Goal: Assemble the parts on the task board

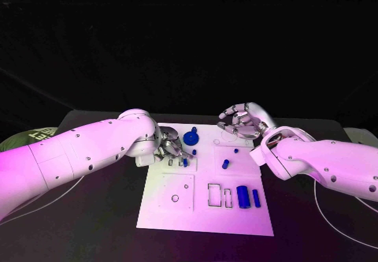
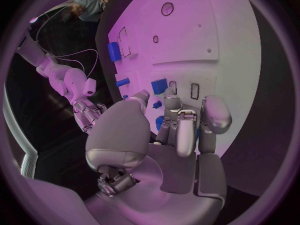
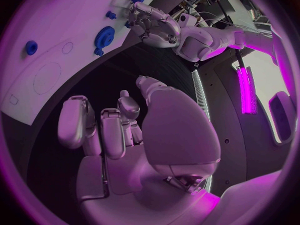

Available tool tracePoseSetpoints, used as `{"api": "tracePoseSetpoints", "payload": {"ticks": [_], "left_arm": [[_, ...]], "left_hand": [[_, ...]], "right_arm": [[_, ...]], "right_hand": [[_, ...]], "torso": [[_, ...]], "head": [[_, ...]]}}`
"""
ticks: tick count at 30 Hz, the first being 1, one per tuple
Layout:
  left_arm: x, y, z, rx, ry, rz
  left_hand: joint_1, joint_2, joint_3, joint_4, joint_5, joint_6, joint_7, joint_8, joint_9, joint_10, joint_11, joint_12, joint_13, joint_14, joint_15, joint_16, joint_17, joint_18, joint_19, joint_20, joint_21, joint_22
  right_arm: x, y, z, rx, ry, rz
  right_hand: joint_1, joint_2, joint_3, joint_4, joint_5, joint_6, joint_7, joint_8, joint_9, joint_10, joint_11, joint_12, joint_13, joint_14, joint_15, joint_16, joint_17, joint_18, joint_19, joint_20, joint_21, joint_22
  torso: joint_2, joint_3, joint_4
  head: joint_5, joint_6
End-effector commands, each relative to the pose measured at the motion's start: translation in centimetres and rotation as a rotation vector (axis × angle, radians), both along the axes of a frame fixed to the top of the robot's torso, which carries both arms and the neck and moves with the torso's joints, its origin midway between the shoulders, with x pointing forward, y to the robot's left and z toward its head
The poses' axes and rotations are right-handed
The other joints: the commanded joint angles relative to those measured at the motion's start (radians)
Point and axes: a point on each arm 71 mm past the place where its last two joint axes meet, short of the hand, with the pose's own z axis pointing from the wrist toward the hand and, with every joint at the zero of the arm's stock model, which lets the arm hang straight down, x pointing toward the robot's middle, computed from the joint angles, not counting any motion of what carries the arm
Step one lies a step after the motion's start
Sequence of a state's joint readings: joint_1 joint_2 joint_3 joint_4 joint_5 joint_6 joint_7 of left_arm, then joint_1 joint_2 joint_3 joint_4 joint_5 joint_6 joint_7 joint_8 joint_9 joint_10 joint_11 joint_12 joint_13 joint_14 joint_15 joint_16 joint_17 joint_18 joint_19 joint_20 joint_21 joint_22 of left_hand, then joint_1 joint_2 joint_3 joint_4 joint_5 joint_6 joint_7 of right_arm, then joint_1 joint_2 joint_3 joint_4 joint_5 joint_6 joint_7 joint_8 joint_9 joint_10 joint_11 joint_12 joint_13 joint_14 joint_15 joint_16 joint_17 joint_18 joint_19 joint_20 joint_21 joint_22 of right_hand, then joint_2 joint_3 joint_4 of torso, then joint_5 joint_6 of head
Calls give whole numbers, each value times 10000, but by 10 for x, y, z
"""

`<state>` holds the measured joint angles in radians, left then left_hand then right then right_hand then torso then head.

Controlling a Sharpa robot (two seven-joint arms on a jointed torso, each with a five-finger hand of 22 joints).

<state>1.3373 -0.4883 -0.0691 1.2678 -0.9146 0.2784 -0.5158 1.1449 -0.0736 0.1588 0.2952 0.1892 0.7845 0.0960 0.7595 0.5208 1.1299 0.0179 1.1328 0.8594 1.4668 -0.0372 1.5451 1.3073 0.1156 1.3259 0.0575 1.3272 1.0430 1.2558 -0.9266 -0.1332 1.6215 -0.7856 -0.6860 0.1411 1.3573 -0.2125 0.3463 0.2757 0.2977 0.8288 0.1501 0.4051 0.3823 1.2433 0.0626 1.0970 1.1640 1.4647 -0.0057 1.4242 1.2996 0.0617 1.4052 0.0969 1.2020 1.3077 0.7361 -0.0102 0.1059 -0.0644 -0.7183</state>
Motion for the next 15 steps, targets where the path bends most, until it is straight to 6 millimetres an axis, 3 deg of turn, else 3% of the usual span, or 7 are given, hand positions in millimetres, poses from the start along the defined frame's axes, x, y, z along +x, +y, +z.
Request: {"api": "tracePoseSetpoints", "payload": {"ticks": [1, 15], "left_arm": [[-2, -1, -1, -10, 180, -125], [-4, -1, -2, 110, 359, -301]], "left_hand": [[35, 67, -7, -24, 31, 49, -45, 66, 10, 38, 16, 11, -14, 916, -62, 56, 2215, -155, 56, -31, 59, 11], [237, 162, 71, -46, 45, 42, -62, 87, 52, 85, -2, 64, 62, 922, -75, 66, 2235, -162, 61, -41, 97, 64]], "right_arm": [[-1, 2, 0, -166, -165, 159], [-1, 2, -1, -190, -121, 187]], "right_hand": [[-58, -11, 42, 33, 47, -49, -9, -44, -9, -65, 5, -38, -9, 331, -51, -69, -14, 175, -52, -19, -47, 965], [-69, -3, 51, 37, 63, -39, -13, -37, -9, -40, 1, -17, 1, 332, -54, -76, -19, 173, -43, -20, -48, 963]], "torso": [[-5, 3, -2], [-1, 0, -1]], "head": [[4, -19], [0, -70]]}}
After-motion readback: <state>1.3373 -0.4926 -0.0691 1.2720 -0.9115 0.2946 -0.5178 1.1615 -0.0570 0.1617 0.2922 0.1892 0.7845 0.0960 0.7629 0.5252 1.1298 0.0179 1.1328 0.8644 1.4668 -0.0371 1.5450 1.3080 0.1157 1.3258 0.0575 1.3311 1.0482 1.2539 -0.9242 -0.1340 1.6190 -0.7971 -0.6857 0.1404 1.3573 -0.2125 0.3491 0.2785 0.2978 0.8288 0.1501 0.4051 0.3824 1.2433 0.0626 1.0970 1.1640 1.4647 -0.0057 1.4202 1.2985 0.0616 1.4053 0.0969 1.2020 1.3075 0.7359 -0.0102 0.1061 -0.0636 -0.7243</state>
